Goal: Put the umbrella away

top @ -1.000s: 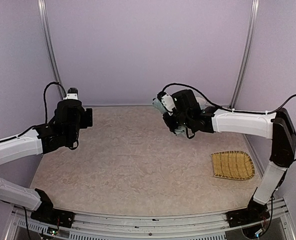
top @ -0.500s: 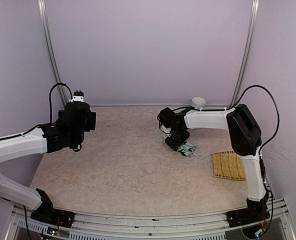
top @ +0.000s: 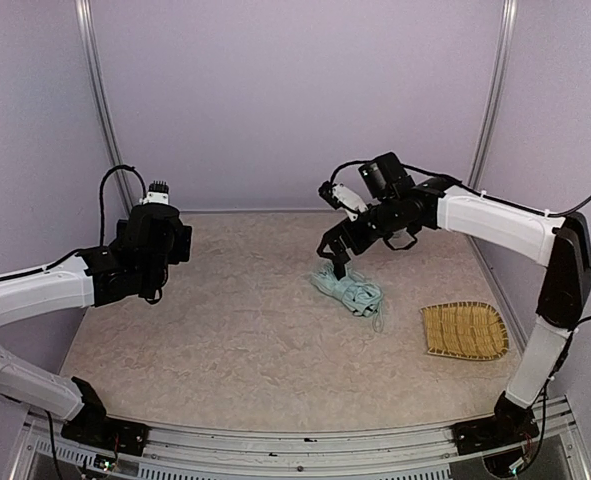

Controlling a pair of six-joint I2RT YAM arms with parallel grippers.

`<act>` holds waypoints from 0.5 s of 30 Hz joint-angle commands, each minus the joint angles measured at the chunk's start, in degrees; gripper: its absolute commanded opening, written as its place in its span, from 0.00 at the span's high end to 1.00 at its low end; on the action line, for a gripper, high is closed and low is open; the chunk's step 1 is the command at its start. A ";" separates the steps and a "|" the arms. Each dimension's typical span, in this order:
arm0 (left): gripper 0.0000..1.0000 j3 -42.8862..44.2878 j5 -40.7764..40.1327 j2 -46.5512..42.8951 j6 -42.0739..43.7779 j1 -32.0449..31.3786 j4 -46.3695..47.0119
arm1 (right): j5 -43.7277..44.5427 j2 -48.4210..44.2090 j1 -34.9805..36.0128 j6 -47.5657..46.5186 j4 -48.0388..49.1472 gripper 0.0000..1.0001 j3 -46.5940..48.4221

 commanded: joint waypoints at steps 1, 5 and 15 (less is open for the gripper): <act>0.01 -0.11 1.61 -0.08 0.96 -0.03 1.45 | -5.17 -6.40 -7.89 -0.13 8.57 0.00 -8.40; 0.01 -1.00 9.59 -1.07 -1.31 4.00 1.87 | -10.22 -15.68 -20.28 4.26 20.94 0.00 -20.53; 0.01 -5.86 14.90 0.98 -13.26 18.22 8.51 | 3.06 -37.17 -39.48 17.90 52.02 0.00 -53.78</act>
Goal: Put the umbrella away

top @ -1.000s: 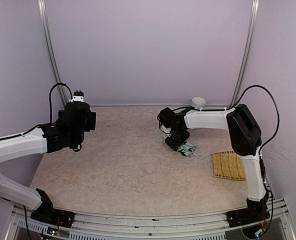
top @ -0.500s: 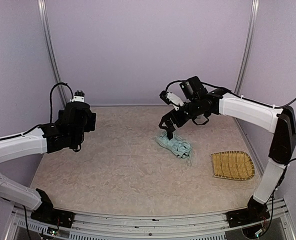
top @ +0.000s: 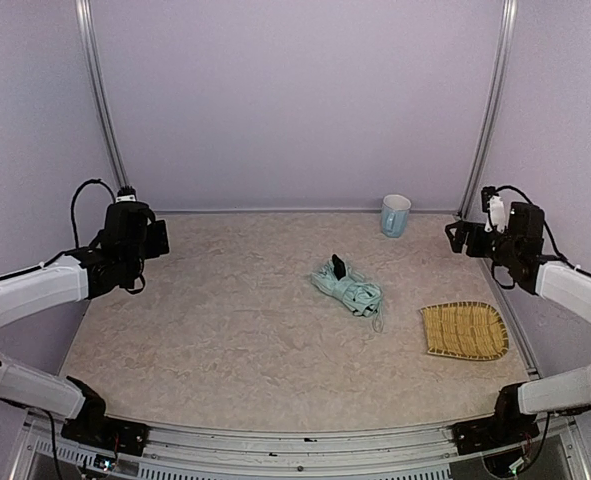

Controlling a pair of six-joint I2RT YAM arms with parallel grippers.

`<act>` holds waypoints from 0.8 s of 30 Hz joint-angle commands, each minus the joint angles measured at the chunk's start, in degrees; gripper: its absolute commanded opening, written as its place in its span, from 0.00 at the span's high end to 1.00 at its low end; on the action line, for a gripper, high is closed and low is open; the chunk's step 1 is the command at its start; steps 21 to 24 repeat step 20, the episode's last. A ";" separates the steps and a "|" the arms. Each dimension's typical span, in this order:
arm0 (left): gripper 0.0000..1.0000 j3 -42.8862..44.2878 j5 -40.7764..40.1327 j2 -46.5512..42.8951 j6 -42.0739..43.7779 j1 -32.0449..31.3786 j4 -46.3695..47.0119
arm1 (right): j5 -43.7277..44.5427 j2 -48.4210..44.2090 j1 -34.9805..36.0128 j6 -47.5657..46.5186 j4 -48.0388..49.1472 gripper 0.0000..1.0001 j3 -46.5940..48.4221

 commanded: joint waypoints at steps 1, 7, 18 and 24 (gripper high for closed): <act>0.01 -2.40 -0.09 2.74 -6.52 4.63 5.26 | 11.64 -6.26 -0.96 7.79 19.38 0.00 -11.74; 0.01 -4.20 -5.84 9.49 -6.69 10.09 10.22 | 26.79 -9.69 -0.98 11.88 31.48 0.00 -23.18; 0.01 -12.99 -1.17 9.42 -1.80 12.78 27.02 | 28.15 -6.34 -1.04 6.75 33.62 0.00 -27.77; 0.01 -13.89 -1.13 9.31 -1.12 12.77 28.66 | 27.40 -5.27 -1.09 6.37 32.85 0.00 -26.76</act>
